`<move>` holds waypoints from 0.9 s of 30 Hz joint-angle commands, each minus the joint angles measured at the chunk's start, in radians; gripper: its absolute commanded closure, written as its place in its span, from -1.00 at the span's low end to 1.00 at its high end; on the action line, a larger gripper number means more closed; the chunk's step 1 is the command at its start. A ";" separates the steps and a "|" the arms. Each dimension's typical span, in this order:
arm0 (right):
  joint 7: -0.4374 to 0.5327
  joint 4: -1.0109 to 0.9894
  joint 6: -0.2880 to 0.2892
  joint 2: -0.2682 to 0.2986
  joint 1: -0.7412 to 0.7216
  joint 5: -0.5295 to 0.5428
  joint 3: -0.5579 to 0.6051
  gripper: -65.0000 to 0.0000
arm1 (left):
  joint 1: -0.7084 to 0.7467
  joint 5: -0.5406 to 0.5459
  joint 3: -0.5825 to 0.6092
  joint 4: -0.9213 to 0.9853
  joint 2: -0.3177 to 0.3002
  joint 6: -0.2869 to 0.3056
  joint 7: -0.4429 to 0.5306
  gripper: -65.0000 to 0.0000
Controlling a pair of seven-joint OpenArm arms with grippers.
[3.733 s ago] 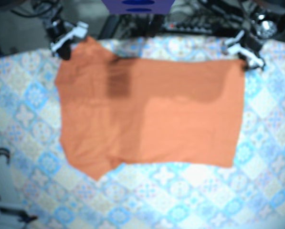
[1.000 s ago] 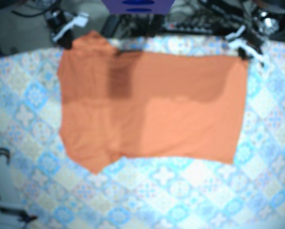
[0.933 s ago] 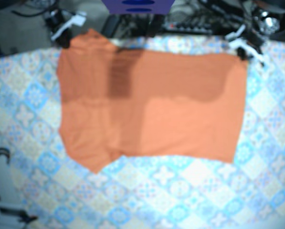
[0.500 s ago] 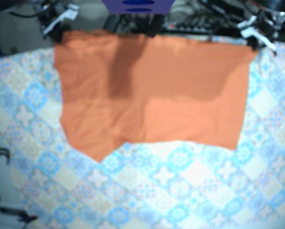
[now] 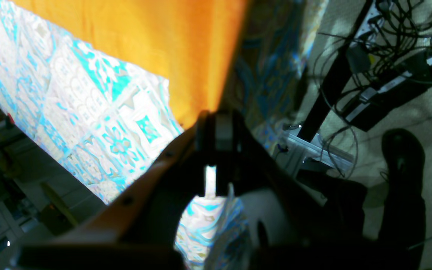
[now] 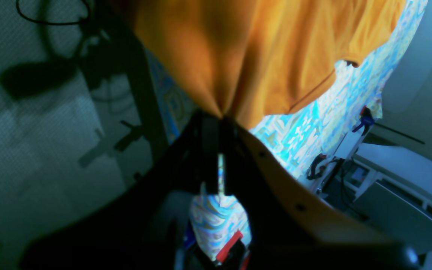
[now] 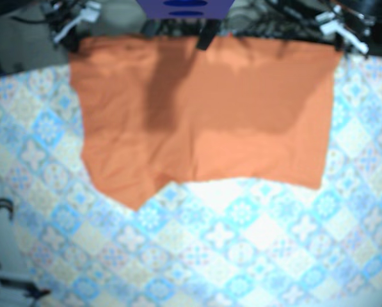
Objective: Fold the T-shirt properly
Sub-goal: 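Lift the shoulder edge with both grippers and pull it over the shirt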
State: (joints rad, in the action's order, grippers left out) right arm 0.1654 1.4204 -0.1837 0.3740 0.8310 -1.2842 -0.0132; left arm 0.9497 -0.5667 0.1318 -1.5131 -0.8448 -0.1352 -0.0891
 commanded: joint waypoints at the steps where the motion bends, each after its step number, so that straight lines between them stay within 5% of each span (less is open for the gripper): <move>1: -0.011 0.012 -0.015 0.013 0.009 0.004 -0.009 1.00 | 0.010 0.003 -0.007 -0.005 -0.006 -0.017 -0.014 1.00; 27: -0.017 0.142 0.039 0.064 -0.106 0.004 -0.008 1.00 | -0.189 0.009 -0.017 -0.036 0.005 -0.014 -0.027 1.00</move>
State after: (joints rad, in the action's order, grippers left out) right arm 0.1570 1.5513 -0.1307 0.4263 0.7166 -1.2842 -0.0132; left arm 0.7593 -0.5591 0.1230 -1.5417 -0.8185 -0.1272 -0.1078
